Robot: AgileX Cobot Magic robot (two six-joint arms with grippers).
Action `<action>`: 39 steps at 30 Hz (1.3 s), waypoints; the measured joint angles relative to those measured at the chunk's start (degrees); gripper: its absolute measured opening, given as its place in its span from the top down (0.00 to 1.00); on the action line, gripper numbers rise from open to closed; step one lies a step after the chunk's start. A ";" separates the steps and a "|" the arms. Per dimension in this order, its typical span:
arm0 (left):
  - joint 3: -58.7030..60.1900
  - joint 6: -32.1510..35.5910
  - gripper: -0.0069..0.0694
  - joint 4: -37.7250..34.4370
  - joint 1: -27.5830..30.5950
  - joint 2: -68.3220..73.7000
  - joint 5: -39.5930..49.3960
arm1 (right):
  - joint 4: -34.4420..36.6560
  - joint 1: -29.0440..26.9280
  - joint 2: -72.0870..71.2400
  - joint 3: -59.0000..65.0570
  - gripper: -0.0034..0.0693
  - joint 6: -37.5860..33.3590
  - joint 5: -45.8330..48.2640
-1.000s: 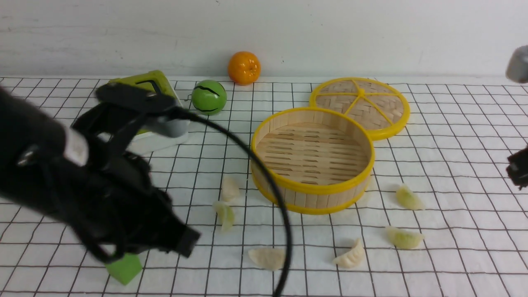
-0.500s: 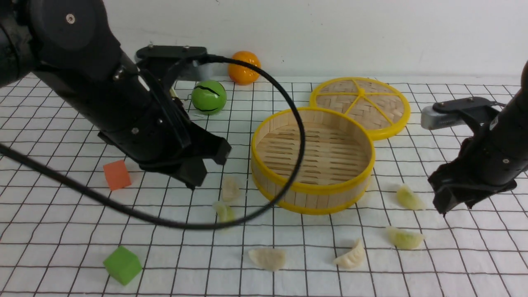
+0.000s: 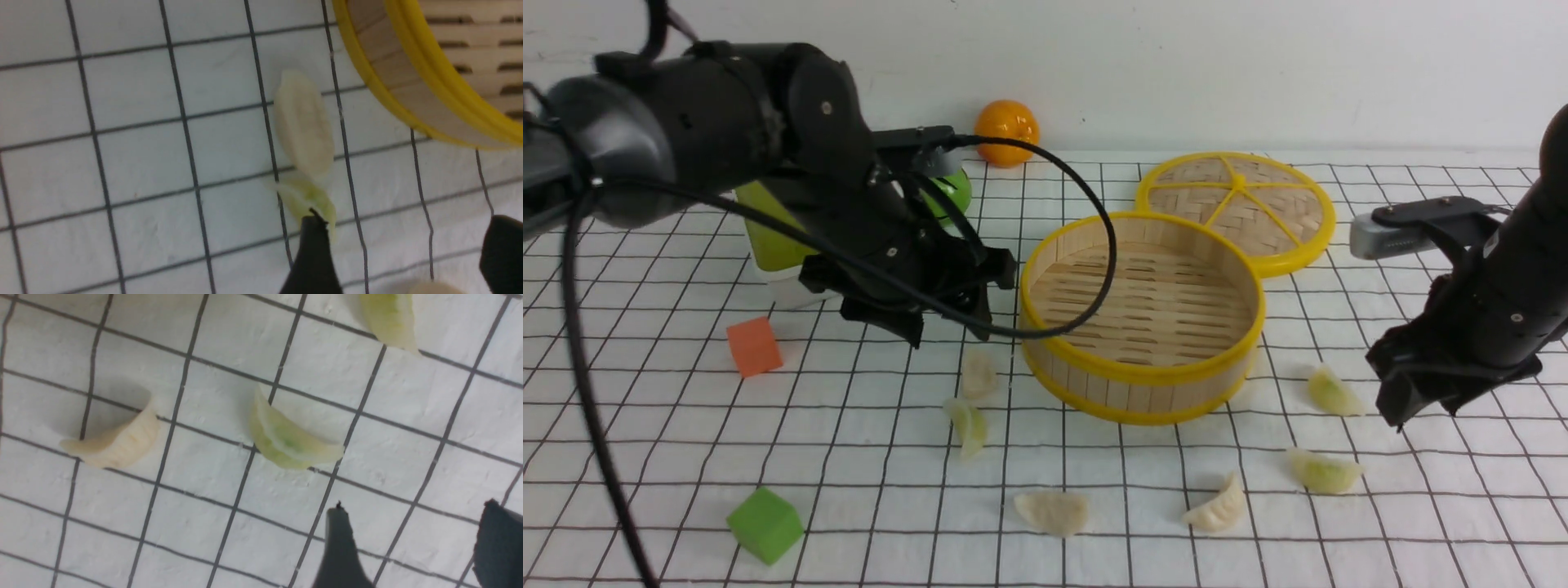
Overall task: Put the dumplings into the steamer on the table with the white tablecloth.
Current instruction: 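Reach for and grasp a dumpling on the table with the left gripper, then place the dumpling into the bamboo steamer basket with the left gripper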
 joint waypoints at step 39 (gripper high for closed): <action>-35.16 -1.01 0.57 9.41 -5.57 14.02 10.59 | 9.83 0.00 -19.93 -2.47 0.42 0.07 8.80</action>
